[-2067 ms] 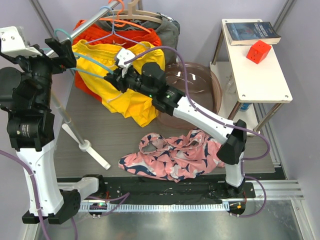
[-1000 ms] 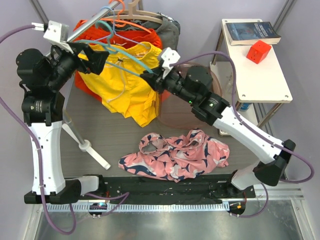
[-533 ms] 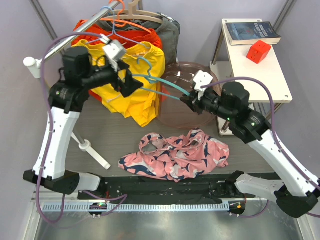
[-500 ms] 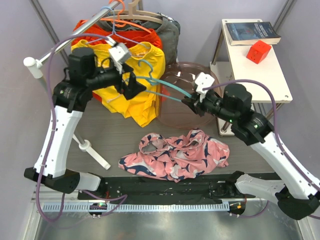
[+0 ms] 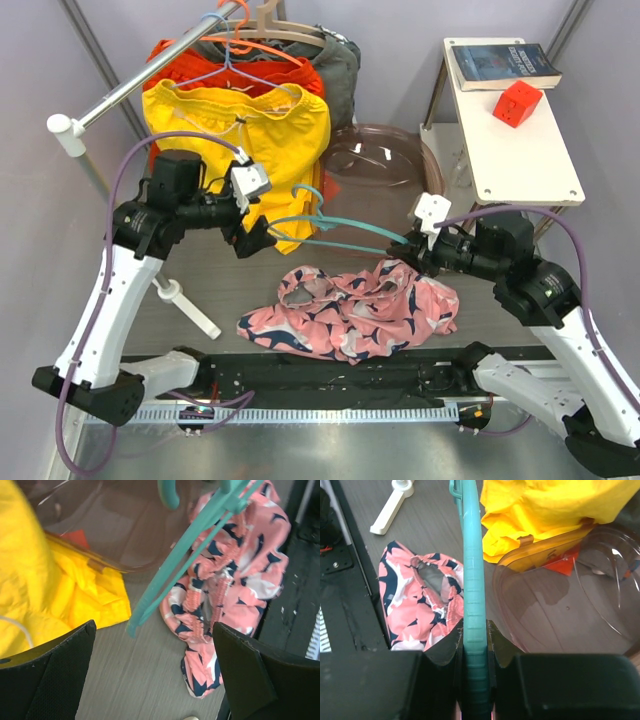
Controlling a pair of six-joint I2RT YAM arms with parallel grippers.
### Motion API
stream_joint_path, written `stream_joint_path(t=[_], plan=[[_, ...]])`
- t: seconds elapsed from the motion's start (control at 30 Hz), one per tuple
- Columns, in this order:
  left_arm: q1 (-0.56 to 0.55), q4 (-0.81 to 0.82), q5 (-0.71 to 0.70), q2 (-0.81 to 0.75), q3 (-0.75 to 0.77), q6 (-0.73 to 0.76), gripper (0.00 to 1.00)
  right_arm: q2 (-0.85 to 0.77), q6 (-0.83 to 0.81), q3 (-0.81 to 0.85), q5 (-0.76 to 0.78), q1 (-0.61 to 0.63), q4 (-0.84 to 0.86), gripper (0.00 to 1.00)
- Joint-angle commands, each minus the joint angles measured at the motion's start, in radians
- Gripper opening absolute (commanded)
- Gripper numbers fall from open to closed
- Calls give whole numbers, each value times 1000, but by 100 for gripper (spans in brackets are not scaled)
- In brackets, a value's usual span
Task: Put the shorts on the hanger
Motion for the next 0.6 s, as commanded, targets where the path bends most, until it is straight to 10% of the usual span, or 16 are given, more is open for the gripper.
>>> stream_joint_path(t=[0.0, 0.23, 0.37, 0.5, 0.57], plan=[[0, -193, 205, 94, 50, 232, 97, -38, -50, -18, -97, -3, 24, 1], [-12, 75, 330, 7, -209, 253, 92, -18, -65, -10, -169, -3, 45, 1], [-21, 141, 357, -46, -293, 249, 61, -13, -71, -23, -175, -5, 45, 2], [-37, 80, 270, -59, -314, 282, 18, 30, -24, -11, -127, -5, 36, 74], [-38, 1, 220, -42, -294, 350, 7, 124, -10, 38, -148, -3, -20, 83]])
